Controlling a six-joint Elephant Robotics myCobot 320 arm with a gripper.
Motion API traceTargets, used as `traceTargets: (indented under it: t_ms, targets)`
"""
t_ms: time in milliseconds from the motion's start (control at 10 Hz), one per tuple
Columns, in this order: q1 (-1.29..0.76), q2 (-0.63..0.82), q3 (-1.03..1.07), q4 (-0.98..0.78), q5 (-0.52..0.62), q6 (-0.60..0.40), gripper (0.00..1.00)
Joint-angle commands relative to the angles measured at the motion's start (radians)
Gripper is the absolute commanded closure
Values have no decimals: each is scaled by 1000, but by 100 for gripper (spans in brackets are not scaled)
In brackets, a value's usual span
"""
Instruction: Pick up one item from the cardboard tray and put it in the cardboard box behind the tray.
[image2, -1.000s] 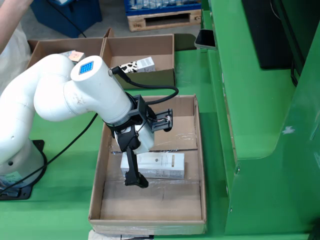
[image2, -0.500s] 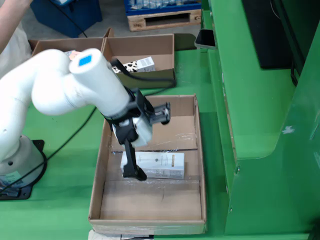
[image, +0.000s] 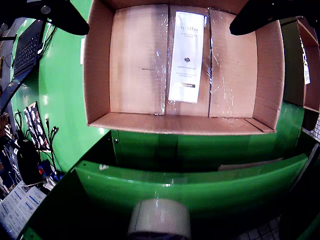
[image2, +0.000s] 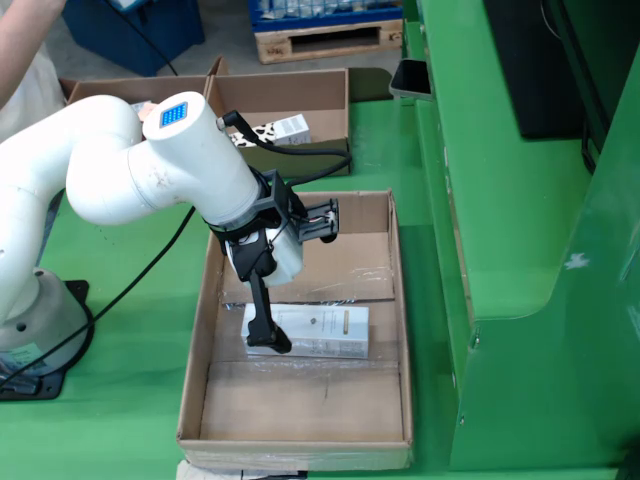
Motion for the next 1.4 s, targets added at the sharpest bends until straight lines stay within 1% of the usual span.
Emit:
traceTargets:
  t_ms: [0, 500, 900, 1300]
  targets:
    - [38, 38, 11, 11, -14, 26, 0]
    - [77, 60, -25, 20, -26, 47, 0]
    - [112, 126, -132, 59, -37, 67, 0]
    - [130, 155, -183, 82, -39, 73, 0]
